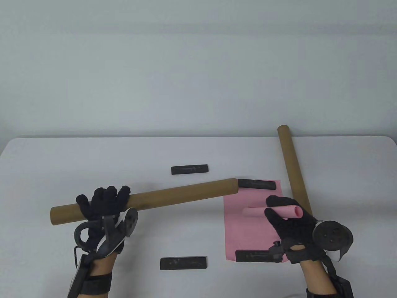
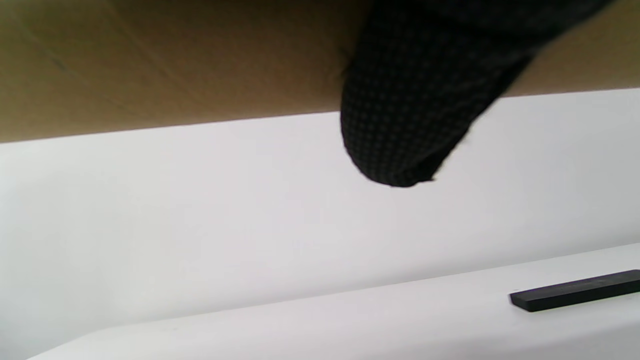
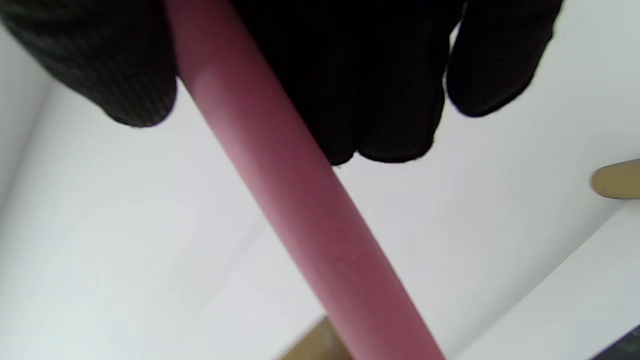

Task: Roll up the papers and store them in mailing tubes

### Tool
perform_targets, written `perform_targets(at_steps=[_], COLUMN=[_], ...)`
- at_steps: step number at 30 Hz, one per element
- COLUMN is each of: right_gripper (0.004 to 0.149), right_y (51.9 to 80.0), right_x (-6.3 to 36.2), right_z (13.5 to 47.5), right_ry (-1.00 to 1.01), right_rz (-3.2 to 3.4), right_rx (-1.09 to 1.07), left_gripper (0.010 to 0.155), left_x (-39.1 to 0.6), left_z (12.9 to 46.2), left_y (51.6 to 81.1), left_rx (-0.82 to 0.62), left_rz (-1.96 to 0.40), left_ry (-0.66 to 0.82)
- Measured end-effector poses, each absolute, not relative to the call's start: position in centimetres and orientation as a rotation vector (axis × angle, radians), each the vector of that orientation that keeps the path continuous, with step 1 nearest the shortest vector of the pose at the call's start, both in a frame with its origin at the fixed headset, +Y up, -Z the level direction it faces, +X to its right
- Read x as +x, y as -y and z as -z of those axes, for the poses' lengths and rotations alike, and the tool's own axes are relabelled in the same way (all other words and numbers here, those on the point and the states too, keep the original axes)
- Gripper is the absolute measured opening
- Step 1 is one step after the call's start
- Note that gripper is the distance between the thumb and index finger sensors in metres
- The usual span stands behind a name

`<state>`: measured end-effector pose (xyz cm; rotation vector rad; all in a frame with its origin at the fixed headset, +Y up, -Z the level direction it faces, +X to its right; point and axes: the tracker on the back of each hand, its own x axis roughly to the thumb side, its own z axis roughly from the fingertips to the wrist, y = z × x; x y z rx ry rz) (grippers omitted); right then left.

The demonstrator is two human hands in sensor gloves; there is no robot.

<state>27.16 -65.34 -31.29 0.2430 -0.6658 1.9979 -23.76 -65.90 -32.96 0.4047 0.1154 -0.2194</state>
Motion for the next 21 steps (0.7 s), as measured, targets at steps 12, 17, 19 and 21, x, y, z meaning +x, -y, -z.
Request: perform_targets(at_steps=[12,17,19,21], right_gripper=[0.057,0.058,0.058,0.059], right_y=[67.8,68.6,69.1,69.9], right_x=[30.1,29.6,29.1,28.1], right_z=[32.4,32.9,33.2,33.5], right_ry=[0.509,0.427,0.36,0.285], right_rz=[-1.557,-1.488,-1.438,-1.37], right_rx=[0.142,0.165,0.193,0.231], left_gripper=[0.077,0.076,0.076,0.077], left_x=[-23.0,-23.1,-23.0,-23.0], left_z=[32.7,32.5,32.4,32.3], left_y=[66.2,66.1,66.1,66.0], left_rx=[0.379,0.386,0.401,0.416], left_rz=[0.118,0.075,0.068,0.047], left_ry=[-0.008,0.022,0.039,0.051])
